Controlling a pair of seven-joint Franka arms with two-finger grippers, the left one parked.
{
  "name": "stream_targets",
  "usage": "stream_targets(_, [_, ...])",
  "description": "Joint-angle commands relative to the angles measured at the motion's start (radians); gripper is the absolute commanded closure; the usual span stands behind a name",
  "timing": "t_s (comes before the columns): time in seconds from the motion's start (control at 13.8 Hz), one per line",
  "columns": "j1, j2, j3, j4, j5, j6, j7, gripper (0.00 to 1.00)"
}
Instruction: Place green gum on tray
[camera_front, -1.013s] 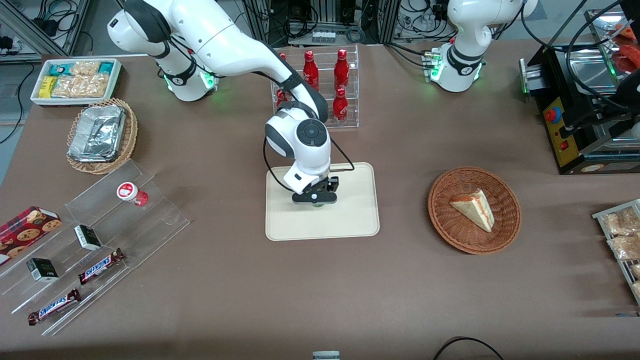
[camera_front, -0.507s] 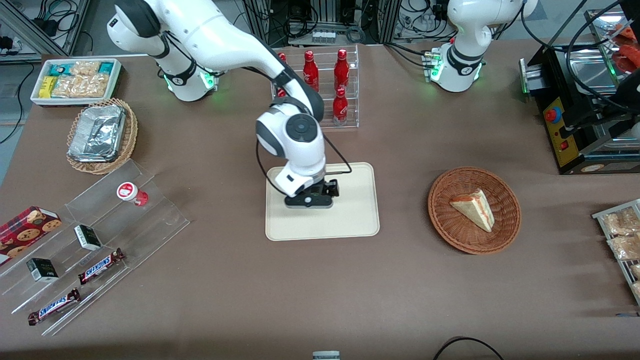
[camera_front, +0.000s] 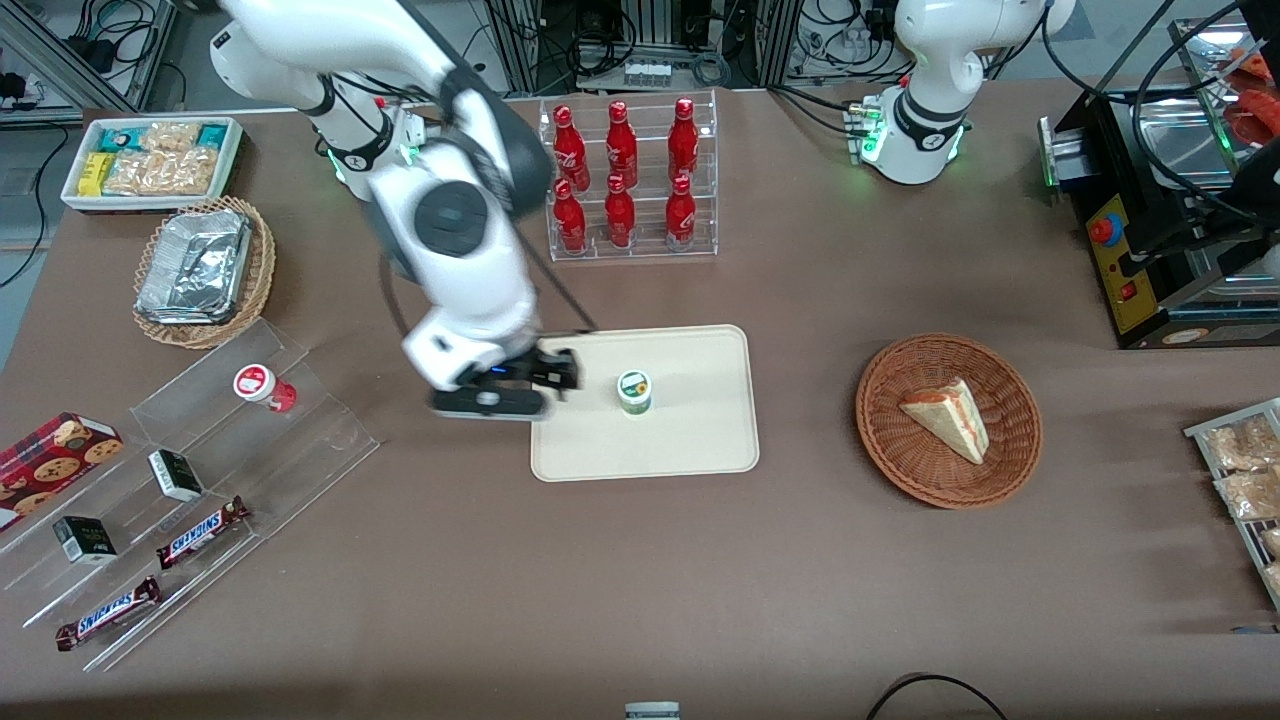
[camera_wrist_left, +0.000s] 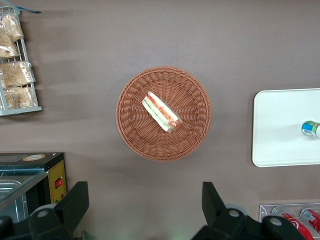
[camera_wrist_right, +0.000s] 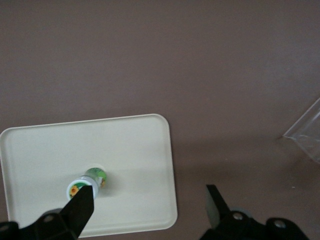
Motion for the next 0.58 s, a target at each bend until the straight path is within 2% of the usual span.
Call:
stream_targets(0.0, [-0.090,-0.155,0.013,-0.095,0.018,-0.098,-0.101,0.01])
stream_targets(0.14, [-0.167,-0.218,0.011,-0.098,0.042,-0.178,-0.173,0.01])
stream_targets(0.51, [-0.340,-0.321,0.008,-0.096,0.043,-0.316,-0.351,0.01])
